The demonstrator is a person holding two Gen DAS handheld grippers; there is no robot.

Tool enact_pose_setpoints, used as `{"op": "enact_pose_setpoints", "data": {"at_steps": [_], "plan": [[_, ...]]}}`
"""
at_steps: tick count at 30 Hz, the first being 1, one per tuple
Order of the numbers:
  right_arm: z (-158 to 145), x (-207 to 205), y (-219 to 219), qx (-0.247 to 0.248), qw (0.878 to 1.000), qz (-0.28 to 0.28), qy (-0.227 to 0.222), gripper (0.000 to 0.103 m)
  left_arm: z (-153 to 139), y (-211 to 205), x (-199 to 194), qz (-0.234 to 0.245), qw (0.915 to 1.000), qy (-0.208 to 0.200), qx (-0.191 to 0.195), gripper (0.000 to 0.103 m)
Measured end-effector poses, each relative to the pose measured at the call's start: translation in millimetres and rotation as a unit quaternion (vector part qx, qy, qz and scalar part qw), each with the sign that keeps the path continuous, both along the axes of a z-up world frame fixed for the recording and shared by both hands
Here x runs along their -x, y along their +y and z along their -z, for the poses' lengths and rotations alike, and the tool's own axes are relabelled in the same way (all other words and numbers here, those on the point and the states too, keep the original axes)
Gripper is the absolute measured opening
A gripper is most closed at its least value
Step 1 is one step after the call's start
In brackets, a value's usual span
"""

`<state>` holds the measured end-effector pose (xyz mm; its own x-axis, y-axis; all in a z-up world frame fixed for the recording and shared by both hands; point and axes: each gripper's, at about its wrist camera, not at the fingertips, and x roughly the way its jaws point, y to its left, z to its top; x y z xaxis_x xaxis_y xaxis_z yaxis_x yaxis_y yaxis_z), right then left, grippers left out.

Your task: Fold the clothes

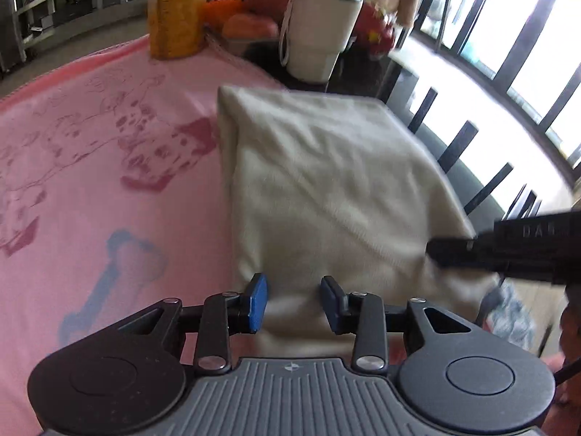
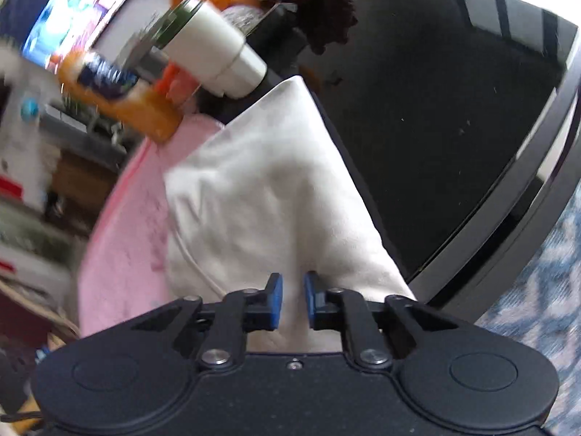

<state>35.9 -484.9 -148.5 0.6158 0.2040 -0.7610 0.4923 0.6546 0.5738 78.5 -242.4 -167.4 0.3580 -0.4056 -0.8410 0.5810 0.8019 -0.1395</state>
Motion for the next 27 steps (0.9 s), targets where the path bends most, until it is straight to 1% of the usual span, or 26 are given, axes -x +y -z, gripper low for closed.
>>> {"op": "enact_pose_setpoints", "data": {"at_steps": [2, 3, 4, 5, 7, 8, 9, 10, 11, 12, 13, 15, 18, 19, 20, 21, 23, 25, 27], "plan": [[-1, 0, 5, 0.012, 1.000, -0.012, 0.007, 0.014, 2, 7, 5, -0.009, 0.9996, 0.006, -0.026, 0.037], [-1, 1, 8, 0.005, 1.000, -0.009, 0.008, 0.017, 3, 14, 6, -0.018, 0.9994, 0.016, -0.023, 0.037], [-1, 2, 10, -0.011, 1.000, -0.002, 0.008, 0.024, 3, 21, 4, -0.026, 0.9992, 0.030, -0.011, 0.036], [-2, 4, 12, -0.026, 1.000, 0.006, 0.009, 0.026, 3, 27, 3, -0.034, 0.9984, 0.045, 0.001, 0.036], [0, 13, 23, -0.052, 0.998, 0.028, 0.018, 0.027, 2, 34, 2, -0.041, 0.9974, 0.058, 0.003, 0.035], [-1, 16, 30, -0.051, 0.998, 0.034, 0.024, 0.027, -1, 37, 5, -0.041, 0.9976, 0.055, 0.001, 0.033], [-4, 19, 39, -0.047, 0.998, 0.034, 0.034, 0.028, -5, 40, 9, -0.041, 0.9978, 0.052, -0.001, 0.033], [-8, 22, 47, -0.041, 0.998, 0.030, 0.048, 0.037, -9, 44, 11, -0.043, 0.9979, 0.049, 0.000, 0.033], [-15, 25, 55, -0.035, 0.998, 0.025, 0.053, 0.040, -14, 47, 13, -0.044, 0.9979, 0.047, 0.002, 0.034], [-25, 28, 61, -0.023, 0.998, 0.022, 0.049, 0.044, -18, 51, 15, -0.046, 0.9980, 0.044, 0.003, 0.034], [-36, 30, 66, -0.008, 0.999, 0.021, 0.041, 0.045, -23, 55, 17, -0.047, 0.9980, 0.042, 0.005, 0.036], [-41, 28, 59, 0.001, 0.999, 0.033, 0.026, 0.056, -32, 62, 21, -0.050, 0.9980, 0.037, 0.008, 0.037], [-42, 22, 41, 0.005, 0.998, 0.054, 0.004, 0.061, -42, 79, 18, -0.065, 0.9962, 0.036, 0.045, 0.045], [-43, 20, 35, 0.006, 0.998, 0.062, -0.003, 0.067, -44, 85, 16, -0.071, 0.9949, 0.039, 0.061, 0.050], [-43, 18, 29, 0.007, 0.998, 0.069, -0.010, 0.070, -44, 90, 10, -0.079, 0.9927, 0.046, 0.078, 0.054], [-44, 16, 23, 0.009, 0.997, 0.076, -0.017, 0.076, -44, 94, 6, -0.089, 0.9901, 0.053, 0.094, 0.056], [-45, 12, 12, 0.011, 0.995, 0.090, -0.032, 0.078, -40, 97, -9, -0.108, 0.9839, 0.071, 0.123, 0.070], [-46, 9, 0, 0.014, 0.993, 0.105, -0.047, 0.078, -33, 93, -21, -0.117, 0.9794, 0.088, 0.139, 0.072], [-47, 5, -12, 0.017, 0.991, 0.119, -0.061, 0.078, -24, 84, -32, -0.116, 0.9780, 0.101, 0.140, 0.072]]}}
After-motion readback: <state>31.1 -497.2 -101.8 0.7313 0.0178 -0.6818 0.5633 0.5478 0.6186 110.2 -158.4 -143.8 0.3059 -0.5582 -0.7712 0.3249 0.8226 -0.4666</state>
